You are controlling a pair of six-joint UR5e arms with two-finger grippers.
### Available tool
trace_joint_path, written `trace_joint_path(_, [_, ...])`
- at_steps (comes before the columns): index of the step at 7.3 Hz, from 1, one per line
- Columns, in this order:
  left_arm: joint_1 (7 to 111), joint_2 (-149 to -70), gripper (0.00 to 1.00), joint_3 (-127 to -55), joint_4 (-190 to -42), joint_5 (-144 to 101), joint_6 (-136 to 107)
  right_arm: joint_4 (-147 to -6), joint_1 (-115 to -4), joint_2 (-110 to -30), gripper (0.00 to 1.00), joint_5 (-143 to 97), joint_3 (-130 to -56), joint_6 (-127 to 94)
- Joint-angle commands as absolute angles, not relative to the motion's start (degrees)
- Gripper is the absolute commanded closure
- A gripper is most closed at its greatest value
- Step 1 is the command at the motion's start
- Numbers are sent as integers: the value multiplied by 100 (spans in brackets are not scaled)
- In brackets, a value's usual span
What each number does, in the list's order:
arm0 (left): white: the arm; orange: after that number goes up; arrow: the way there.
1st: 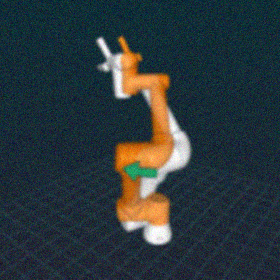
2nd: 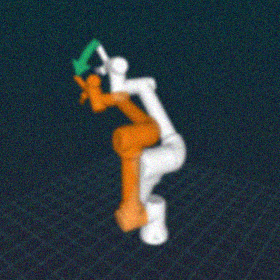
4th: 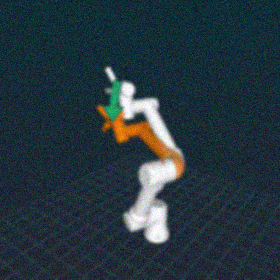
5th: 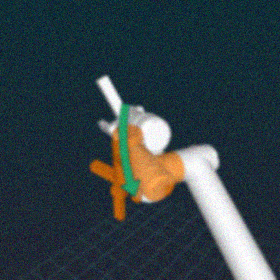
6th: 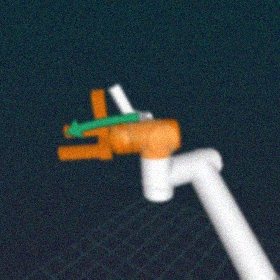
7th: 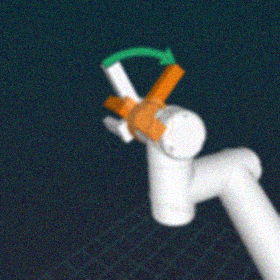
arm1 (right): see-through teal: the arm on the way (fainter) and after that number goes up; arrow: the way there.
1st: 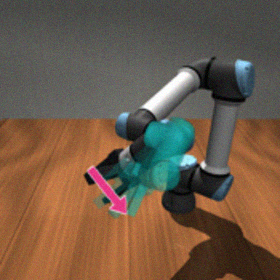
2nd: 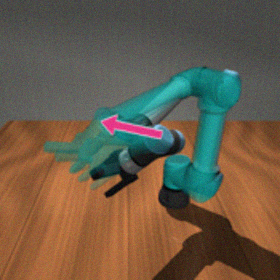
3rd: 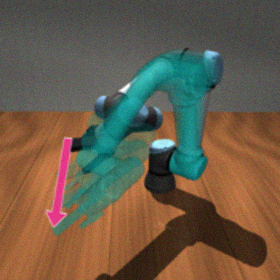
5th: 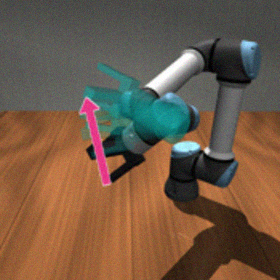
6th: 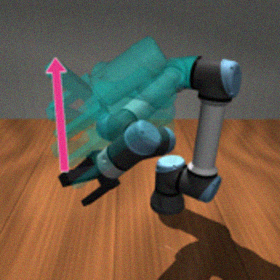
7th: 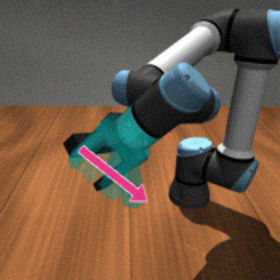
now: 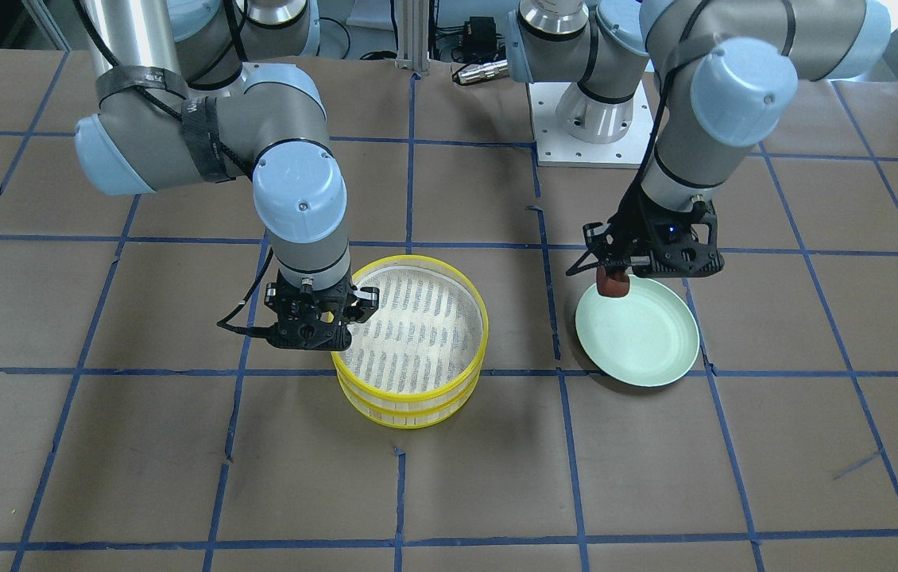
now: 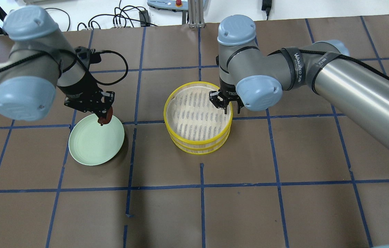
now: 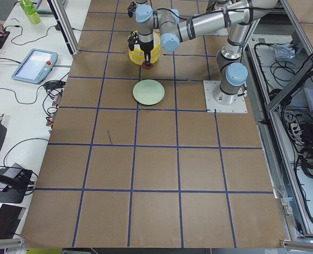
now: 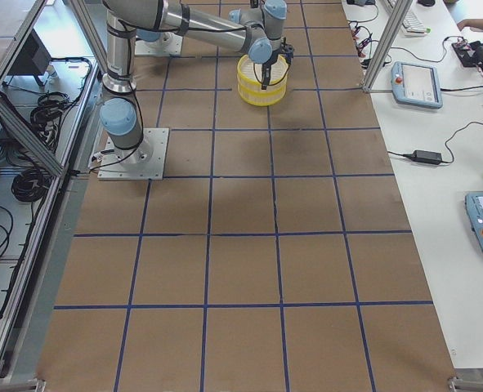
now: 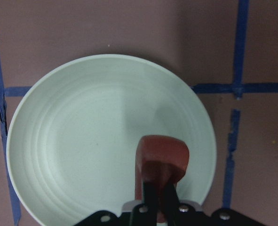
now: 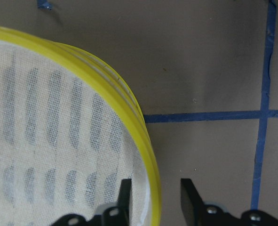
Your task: Stack buns with steamer
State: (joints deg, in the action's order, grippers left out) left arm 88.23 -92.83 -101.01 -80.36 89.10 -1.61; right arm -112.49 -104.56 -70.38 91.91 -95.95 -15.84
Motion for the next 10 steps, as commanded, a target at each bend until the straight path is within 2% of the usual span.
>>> trace_joint_path(1, [9446,-9368,88,-9493,-8545,8196,-1173,-11058,-10101,-7485,0,9167,-9388,-1451])
trace_joint_path(4, [10061,-10000,87,-9527,-6975,7657,-1745,-9278,-9124,-8531,0,8659,-8958,-1116])
trace_joint_path(5, [10168,-10150,28,-9536,-6665,7655,-2132,-8846,-9123,-8743,0,8701,-8678,-1134])
trace_joint_path(6, [10204,-10221,8,-9536,-6314,7647,-2162,-8581,-9140,-8771,0,8719,-8466,-1116])
trace_joint_path(7, [10204,-10230,0,-9545,-6284,7646,-2153,-8561,-9167,-8780,0,8719,-8403,-1116])
trace_joint_path(10, [10204,-10230,0,-9545,-6293,7655,-2135,-8552,-9167,-8851,0,8719,-8464,-1107])
